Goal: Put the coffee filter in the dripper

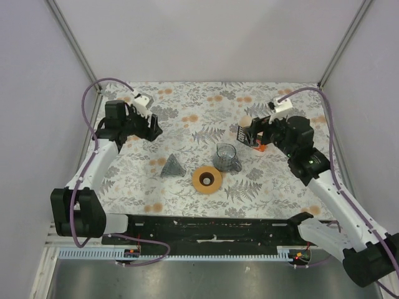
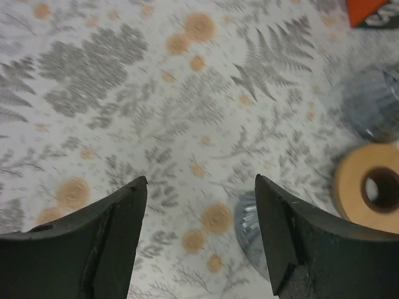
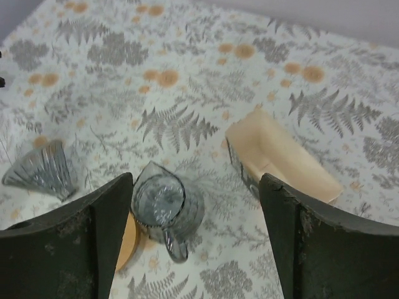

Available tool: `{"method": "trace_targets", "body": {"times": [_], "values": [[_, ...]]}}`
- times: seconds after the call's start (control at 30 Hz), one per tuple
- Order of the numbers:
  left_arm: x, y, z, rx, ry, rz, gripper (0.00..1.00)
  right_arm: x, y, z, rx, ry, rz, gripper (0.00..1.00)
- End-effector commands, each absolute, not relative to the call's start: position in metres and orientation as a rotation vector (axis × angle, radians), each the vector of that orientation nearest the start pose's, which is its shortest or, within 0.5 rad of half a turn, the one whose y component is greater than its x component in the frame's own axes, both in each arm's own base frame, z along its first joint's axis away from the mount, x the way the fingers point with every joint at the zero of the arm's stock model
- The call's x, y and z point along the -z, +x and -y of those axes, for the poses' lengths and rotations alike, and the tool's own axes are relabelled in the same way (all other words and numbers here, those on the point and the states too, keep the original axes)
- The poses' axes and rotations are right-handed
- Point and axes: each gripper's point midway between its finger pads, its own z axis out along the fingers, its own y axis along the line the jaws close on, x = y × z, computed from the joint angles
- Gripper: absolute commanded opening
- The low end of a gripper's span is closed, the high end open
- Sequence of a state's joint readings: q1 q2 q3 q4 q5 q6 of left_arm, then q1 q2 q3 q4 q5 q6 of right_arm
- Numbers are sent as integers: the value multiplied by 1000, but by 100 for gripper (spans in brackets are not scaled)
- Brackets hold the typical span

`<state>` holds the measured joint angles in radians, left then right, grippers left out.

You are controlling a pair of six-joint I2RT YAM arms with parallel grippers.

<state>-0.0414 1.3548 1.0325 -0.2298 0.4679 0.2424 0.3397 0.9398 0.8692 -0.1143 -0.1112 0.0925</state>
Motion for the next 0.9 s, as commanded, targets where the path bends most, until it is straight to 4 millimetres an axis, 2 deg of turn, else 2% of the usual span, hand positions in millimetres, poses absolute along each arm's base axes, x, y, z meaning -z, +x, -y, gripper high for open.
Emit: {"method": "trace_targets", "body": {"times": [0.0, 0.17, 0.33, 0.63, 0.87], "values": [[-157, 293, 114, 685, 803, -2234, 77, -238, 308, -140, -264, -334, -1999, 88], [-142, 269, 124, 722, 855, -2304, 84, -214, 311, -184, -343, -404, -2090, 81], [-132, 271, 132, 708, 853, -2330, 85, -185, 325, -211, -356, -455, -2194, 77], [-125, 274, 129, 689, 830, -2368, 85, -142, 345, -221, -292, -494, -2317, 52], [-128, 276, 127, 661, 828, -2358, 84, -117, 349, -221, -233, -541, -2400, 39]]}}
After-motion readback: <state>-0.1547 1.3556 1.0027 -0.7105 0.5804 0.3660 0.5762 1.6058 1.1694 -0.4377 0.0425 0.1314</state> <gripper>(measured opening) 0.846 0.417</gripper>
